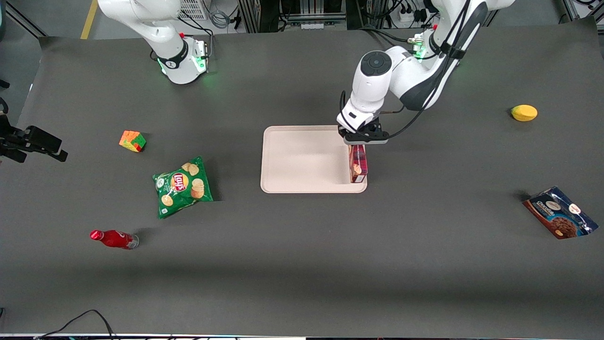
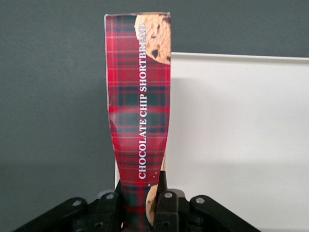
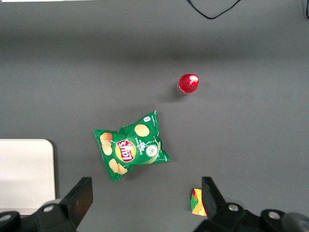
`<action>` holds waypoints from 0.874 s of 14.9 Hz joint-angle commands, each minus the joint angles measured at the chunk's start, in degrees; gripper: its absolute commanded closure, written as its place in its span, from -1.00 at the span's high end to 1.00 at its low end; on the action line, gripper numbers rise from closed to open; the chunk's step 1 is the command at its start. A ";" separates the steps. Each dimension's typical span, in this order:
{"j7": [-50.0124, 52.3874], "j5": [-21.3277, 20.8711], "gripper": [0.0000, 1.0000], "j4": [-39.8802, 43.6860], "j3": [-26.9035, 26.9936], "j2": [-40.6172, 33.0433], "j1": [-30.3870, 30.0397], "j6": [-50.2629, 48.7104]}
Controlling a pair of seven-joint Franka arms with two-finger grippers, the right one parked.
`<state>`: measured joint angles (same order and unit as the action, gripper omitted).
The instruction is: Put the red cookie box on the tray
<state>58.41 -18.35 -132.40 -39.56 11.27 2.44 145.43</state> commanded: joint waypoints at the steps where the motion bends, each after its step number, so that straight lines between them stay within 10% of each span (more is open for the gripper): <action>1: 10.47 -10.37 -1.00 0.29 0.01 4.54 -0.33 2.14; 9: 13.22 -13.12 -1.00 1.43 1.33 9.56 -0.24 4.95; 10: 13.22 -13.12 -0.82 1.53 1.42 9.91 -0.24 4.95; 11: 13.22 -13.12 -0.03 1.70 1.50 10.09 -0.24 4.95; 13: 13.13 -13.12 0.76 1.79 1.94 10.09 -0.24 5.04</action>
<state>69.89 -29.97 -131.76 -37.99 20.44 2.28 149.86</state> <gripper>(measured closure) 0.652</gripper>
